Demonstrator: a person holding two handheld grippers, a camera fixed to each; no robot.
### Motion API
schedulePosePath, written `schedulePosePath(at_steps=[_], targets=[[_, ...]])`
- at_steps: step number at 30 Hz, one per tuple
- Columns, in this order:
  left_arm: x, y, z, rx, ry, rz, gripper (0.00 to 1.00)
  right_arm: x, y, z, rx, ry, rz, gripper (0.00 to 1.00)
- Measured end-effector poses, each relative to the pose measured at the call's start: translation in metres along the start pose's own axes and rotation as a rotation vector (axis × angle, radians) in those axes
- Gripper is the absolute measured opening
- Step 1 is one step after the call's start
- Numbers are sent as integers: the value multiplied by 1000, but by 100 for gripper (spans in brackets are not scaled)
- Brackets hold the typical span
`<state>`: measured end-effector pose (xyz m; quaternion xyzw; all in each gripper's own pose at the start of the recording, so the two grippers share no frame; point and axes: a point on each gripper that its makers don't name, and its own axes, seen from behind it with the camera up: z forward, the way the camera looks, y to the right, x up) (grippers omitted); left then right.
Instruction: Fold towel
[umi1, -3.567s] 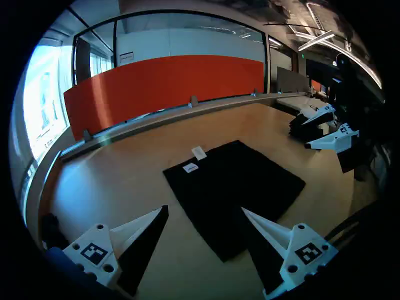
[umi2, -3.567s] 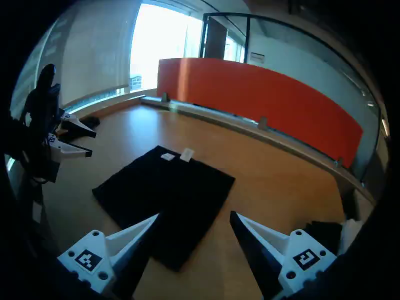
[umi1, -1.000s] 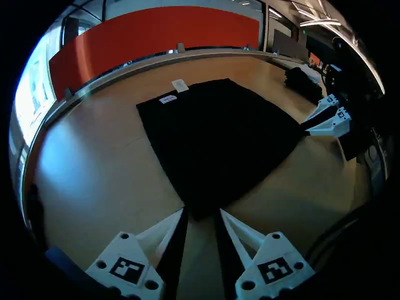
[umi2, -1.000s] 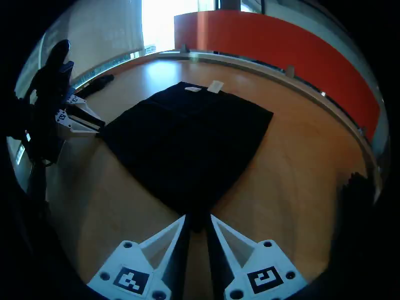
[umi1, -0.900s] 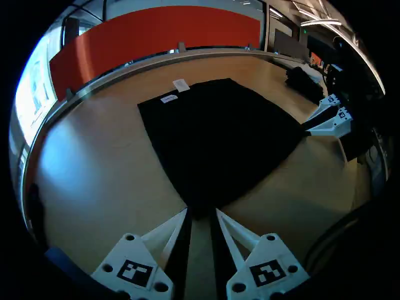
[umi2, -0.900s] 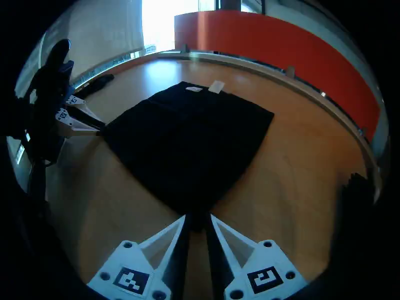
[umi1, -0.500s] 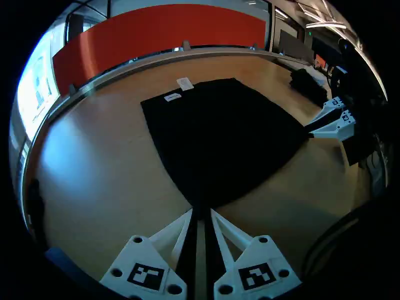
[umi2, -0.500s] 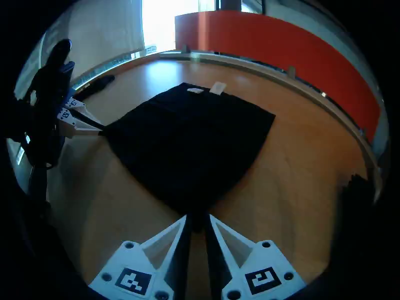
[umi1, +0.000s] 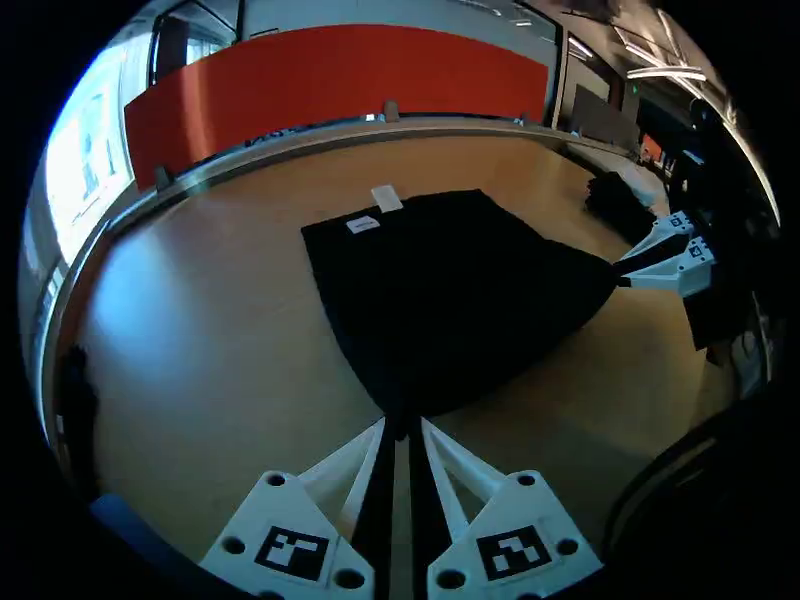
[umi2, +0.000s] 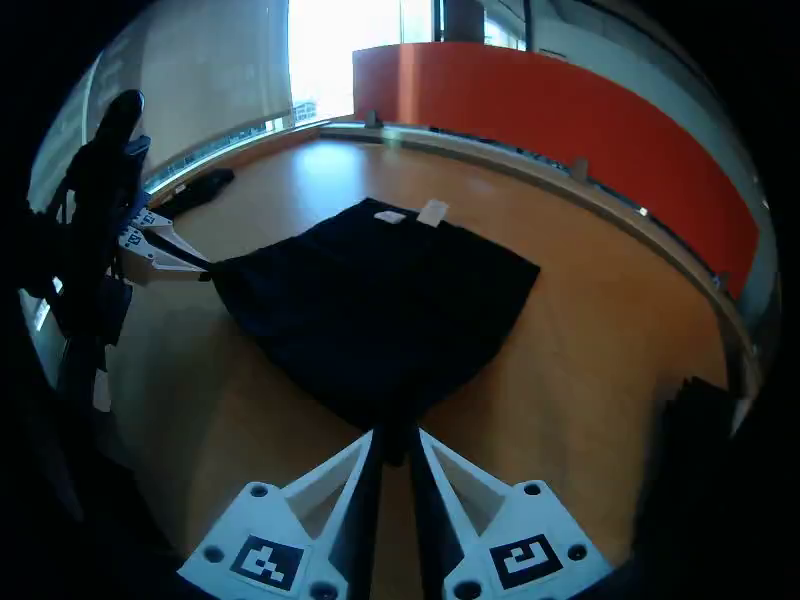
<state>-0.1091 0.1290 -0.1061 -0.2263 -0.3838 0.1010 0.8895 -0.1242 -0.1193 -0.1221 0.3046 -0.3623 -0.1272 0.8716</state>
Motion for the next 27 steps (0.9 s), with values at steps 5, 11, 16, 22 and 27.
schedulePosePath(at_steps=[5,11,16,22,27], targets=[[14,-1,-16,8,12,-28,9,22,0,-14,-1,30,-4,18],[25,2,-35,9,10,-52,9,41,-2,-31,-3,51,-13,18],[36,7,-53,-4,16,-83,9,52,-2,-46,-6,63,-14,18],[48,13,-72,-19,28,-107,9,65,-2,-66,-2,76,-7,18],[56,18,-85,-31,34,-115,9,72,-2,-79,1,83,3,18]])
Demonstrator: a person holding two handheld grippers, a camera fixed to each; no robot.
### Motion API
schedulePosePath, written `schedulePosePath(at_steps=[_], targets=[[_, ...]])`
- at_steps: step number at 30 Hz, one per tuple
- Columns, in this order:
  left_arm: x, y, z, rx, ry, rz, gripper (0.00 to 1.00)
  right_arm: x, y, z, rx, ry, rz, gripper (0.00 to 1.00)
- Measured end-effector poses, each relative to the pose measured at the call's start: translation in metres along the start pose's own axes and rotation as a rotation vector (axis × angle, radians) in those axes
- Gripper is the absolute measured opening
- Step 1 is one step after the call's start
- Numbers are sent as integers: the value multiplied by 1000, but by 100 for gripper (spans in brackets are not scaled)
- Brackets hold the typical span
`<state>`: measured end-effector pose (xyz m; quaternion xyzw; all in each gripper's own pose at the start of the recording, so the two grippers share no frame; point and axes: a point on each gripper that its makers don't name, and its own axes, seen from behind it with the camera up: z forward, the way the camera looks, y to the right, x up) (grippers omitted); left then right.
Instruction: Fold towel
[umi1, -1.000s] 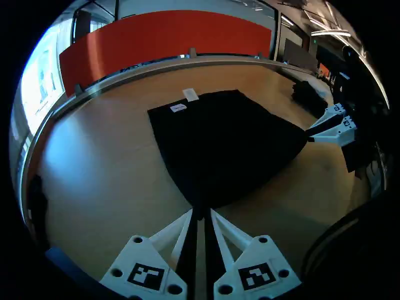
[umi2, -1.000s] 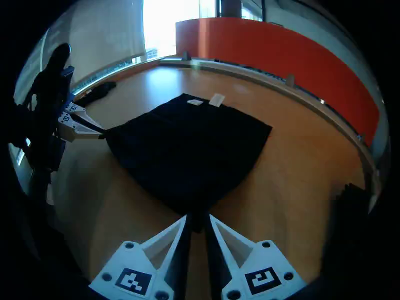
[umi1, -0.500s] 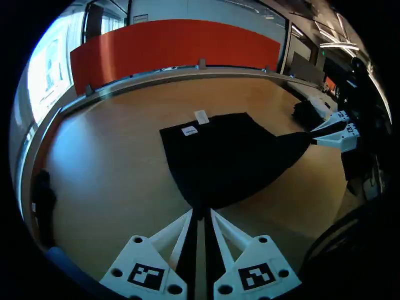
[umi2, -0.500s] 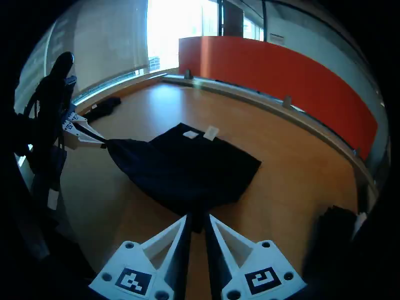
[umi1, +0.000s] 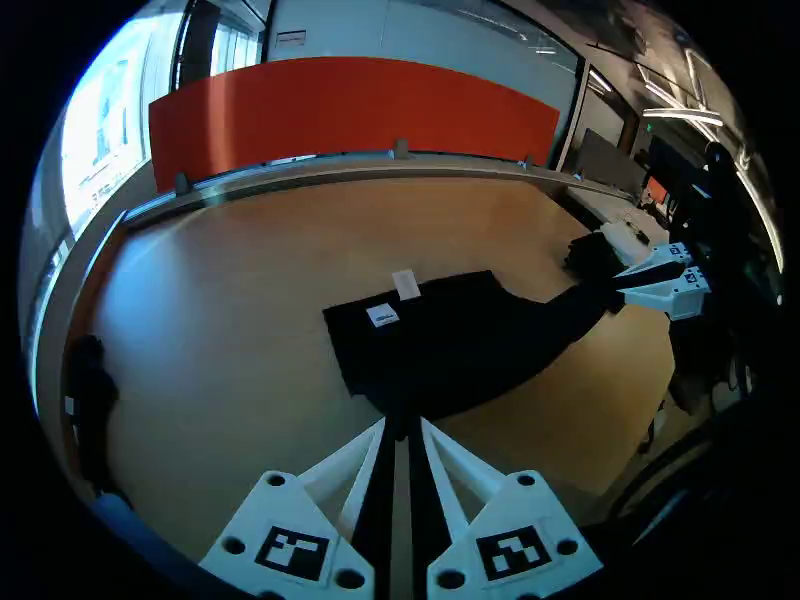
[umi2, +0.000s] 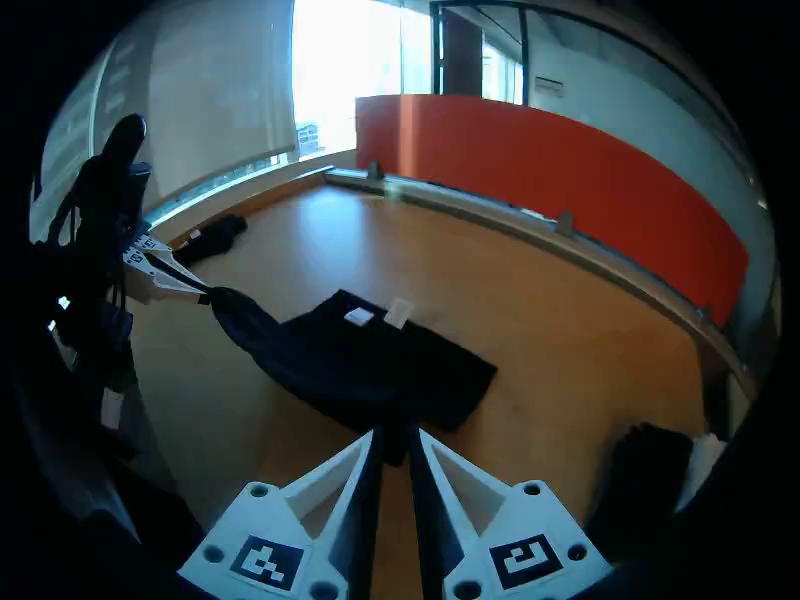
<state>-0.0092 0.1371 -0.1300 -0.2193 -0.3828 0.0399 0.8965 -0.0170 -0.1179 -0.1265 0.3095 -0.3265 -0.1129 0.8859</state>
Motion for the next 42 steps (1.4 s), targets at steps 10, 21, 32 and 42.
schedulePosePath(at_steps=[10,21,32,42], targets=[[-1,8,-14,-12,-16,-15,9,2,-5,-14,15,-14,0,18],[1,8,-10,-9,-11,-15,9,-2,-3,-11,16,-31,-5,18],[12,-4,17,2,-6,-7,9,-4,10,12,5,-56,-2,18],[21,-19,52,20,-16,-6,9,-7,34,48,-24,-84,38,18]])
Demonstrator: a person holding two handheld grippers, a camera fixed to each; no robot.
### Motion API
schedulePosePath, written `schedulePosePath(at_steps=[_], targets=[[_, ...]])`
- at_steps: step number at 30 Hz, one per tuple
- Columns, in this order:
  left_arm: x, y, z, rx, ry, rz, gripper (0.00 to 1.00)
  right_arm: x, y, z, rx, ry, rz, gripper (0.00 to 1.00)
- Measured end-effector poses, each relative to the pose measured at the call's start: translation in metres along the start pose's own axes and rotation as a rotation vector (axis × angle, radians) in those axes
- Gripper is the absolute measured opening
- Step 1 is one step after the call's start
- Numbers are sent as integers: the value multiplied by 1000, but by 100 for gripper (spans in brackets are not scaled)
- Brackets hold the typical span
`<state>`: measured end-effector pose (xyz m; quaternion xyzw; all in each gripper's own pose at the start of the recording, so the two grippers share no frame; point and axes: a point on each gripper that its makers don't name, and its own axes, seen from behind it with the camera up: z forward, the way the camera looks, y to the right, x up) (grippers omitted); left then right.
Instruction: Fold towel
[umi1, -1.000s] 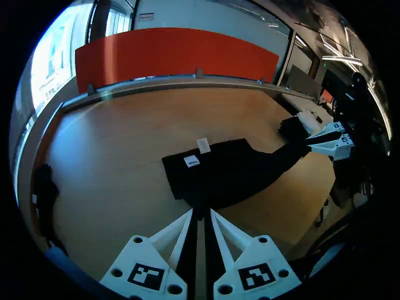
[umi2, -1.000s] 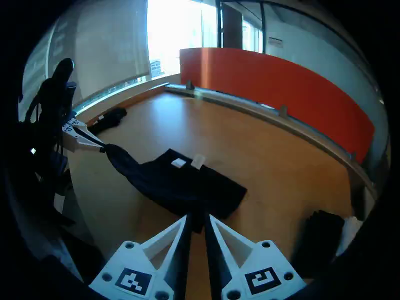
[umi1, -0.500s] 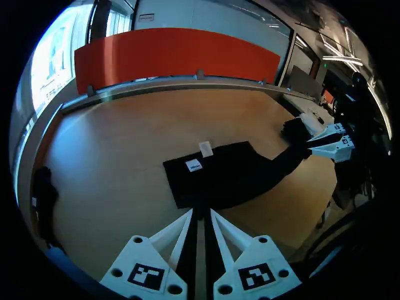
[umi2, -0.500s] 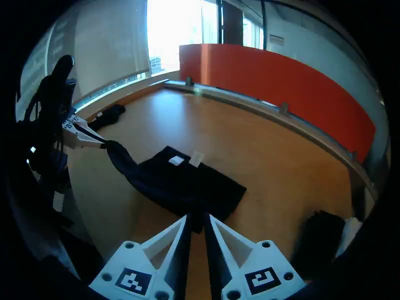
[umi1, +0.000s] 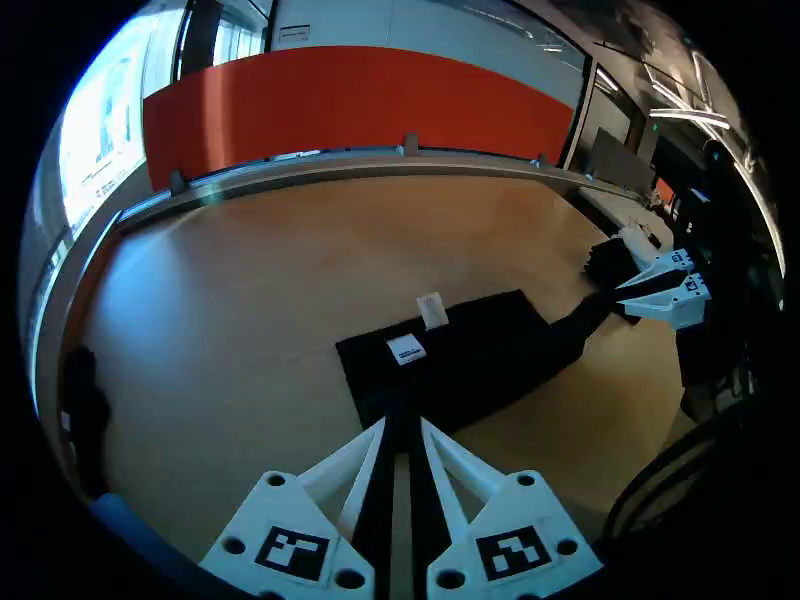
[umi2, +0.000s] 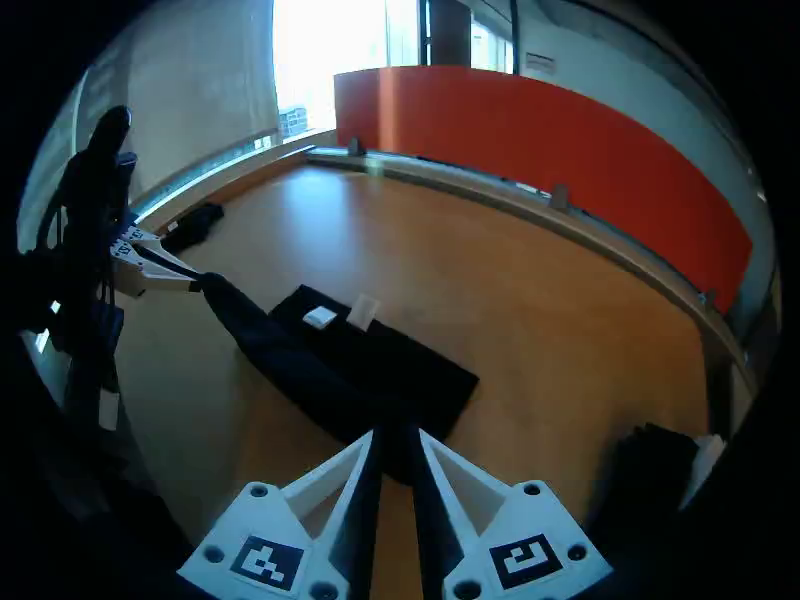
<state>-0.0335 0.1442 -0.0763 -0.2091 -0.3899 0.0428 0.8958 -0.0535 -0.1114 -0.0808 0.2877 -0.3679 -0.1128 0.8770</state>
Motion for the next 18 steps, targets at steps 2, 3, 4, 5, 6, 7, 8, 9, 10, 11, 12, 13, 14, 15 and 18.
schedulePosePath(at_steps=[2,3,4,5,6,7,8,9,10,11,12,13,14,15,18], targets=[[0,-4,8,5,-7,2,9,0,3,7,-3,-3,8,18],[0,-5,12,8,-10,3,9,0,4,10,-4,-6,11,18],[-1,-7,16,10,-13,4,9,0,6,13,-5,-10,14,18],[-1,-8,19,12,-17,4,9,-1,7,17,-6,-13,16,18],[-1,-10,22,13,-20,5,9,-1,8,20,-7,-16,18,18],[-2,-11,26,14,-24,4,9,-2,9,23,-8,-20,22,18],[-3,-12,29,15,-27,4,9,-3,10,26,-9,-23,25,18],[-3,-13,32,16,-30,3,9,-3,11,29,-10,-26,29,18],[-4,-14,36,18,-32,3,9,-4,13,32,-11,-28,35,18],[-5,-16,39,19,-35,3,9,-5,14,34,-11,-31,40,18],[-5,-17,41,20,-37,2,9,-6,15,37,-13,-33,44,18],[-6,-17,45,21,-40,2,9,-7,16,40,-15,-36,49,18],[-6,-18,48,21,-42,2,9,-8,17,42,-17,-38,53,18],[-7,-19,51,21,-44,3,9,-9,19,44,-20,-40,55,18],[-6,-20,58,20,-47,8,9,-13,22,49,-29,-51,58,18]])
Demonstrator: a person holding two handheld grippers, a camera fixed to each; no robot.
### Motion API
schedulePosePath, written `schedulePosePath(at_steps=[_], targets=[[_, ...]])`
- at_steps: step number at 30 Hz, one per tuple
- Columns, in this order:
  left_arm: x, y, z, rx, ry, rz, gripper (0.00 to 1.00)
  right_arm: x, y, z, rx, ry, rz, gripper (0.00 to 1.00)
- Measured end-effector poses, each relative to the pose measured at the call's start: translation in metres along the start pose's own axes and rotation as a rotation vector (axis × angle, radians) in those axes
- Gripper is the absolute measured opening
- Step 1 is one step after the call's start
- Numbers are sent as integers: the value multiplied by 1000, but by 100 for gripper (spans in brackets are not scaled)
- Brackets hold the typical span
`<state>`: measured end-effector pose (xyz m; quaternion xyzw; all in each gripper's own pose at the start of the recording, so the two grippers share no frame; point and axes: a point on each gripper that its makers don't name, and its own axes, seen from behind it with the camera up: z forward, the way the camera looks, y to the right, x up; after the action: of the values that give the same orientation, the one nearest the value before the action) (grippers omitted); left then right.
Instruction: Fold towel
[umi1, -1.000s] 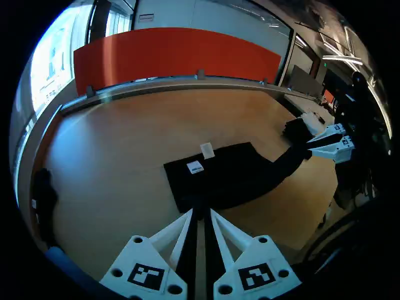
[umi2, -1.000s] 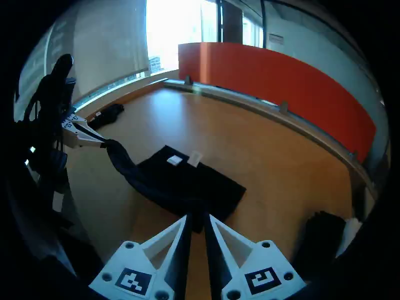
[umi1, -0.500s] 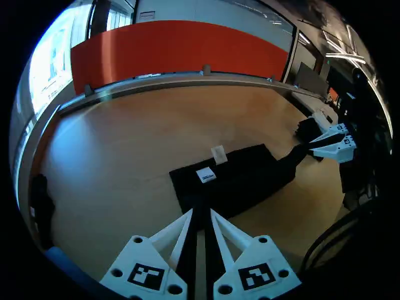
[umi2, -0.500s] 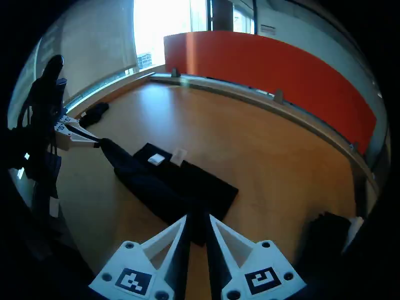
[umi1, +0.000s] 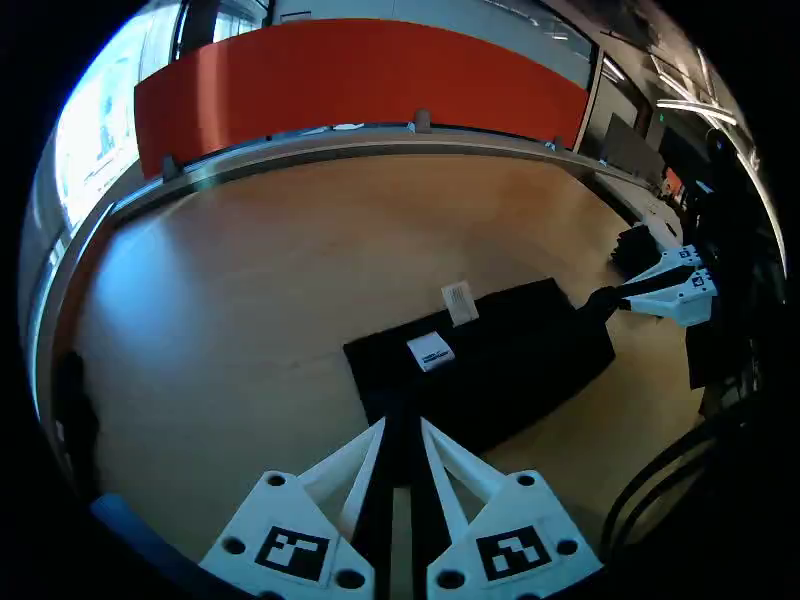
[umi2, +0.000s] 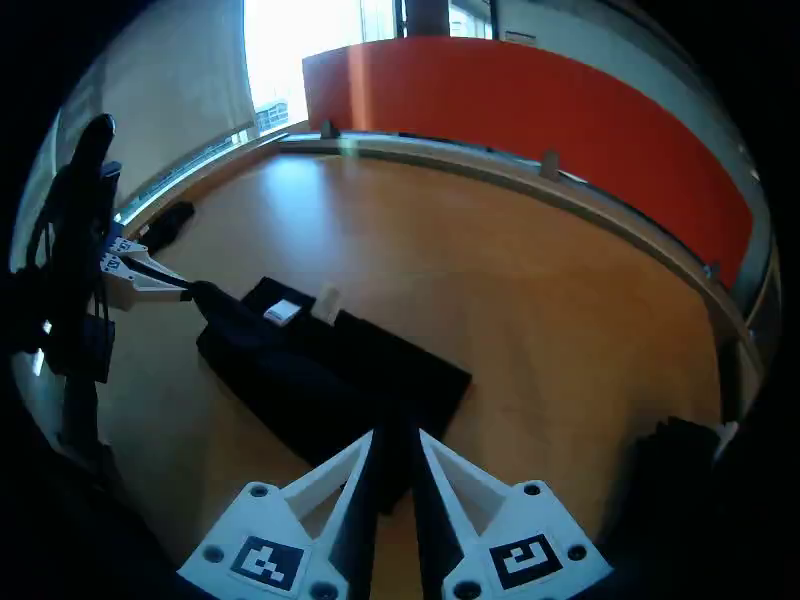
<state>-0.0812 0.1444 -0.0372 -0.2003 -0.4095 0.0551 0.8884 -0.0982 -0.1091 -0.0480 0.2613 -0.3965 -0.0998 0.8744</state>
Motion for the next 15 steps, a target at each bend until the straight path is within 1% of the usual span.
schedulePosePath(at_steps=[9,15], targets=[[-3,-6,23,7,-31,21,9,-2,5,18,-19,-6,14,18],[0,-10,37,17,-24,25,10,3,14,31,-54,13,35,20]])
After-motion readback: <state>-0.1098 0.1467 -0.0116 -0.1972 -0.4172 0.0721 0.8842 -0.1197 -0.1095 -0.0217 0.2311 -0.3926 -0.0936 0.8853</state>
